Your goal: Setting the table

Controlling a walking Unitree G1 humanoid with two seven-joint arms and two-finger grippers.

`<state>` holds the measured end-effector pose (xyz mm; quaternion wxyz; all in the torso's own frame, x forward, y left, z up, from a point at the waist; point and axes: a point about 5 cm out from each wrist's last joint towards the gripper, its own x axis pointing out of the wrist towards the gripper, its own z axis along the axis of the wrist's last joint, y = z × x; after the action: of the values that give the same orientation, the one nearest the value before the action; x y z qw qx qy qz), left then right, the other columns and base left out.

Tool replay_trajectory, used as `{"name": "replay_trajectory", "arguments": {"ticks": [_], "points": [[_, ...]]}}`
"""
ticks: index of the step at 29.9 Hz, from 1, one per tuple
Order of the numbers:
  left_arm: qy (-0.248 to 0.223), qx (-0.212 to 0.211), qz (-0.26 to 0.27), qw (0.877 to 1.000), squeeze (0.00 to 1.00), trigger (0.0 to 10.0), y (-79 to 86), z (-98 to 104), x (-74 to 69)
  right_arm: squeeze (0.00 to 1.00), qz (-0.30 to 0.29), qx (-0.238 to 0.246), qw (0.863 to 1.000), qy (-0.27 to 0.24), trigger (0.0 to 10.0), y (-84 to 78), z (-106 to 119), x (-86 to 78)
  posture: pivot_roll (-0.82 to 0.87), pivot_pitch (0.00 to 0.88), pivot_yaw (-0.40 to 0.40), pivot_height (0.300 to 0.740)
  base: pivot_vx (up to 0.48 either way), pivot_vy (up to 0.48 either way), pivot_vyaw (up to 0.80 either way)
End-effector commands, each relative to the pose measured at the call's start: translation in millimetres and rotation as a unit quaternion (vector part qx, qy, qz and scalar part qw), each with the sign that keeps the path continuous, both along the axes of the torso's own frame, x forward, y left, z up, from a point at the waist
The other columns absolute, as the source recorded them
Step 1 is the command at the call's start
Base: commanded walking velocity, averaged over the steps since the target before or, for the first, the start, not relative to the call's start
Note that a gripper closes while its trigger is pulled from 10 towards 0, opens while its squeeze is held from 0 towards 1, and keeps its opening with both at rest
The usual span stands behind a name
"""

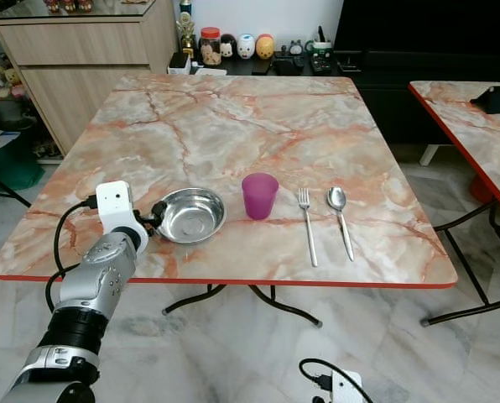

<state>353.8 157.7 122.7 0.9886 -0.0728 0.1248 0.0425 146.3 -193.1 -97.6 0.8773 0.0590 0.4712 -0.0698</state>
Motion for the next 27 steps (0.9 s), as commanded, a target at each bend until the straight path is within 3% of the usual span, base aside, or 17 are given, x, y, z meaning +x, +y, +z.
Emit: {"name": "replay_trajectory", "arguments": {"ticks": [1, 27], "points": [[0.008, 0.007, 0.007, 1.000, 0.00, 10.0, 2.5, -3.2, -0.4, 0.00, 0.002, 0.001, 1.000, 0.005, 10.0, 0.9, -0.7, -1.0, 0.02, 0.000, -0.003, 0.740, 0.000, 0.000, 0.00], [0.020, 0.016, -0.042, 0.999, 0.00, 10.0, -9.0, 3.0, 10.3, 0.00, 0.004, 0.000, 1.000, 0.006, 10.0, -0.8, -0.4, -0.8, 0.02, 0.000, -0.005, 0.740, 0.000, 0.000, 0.00]]}}
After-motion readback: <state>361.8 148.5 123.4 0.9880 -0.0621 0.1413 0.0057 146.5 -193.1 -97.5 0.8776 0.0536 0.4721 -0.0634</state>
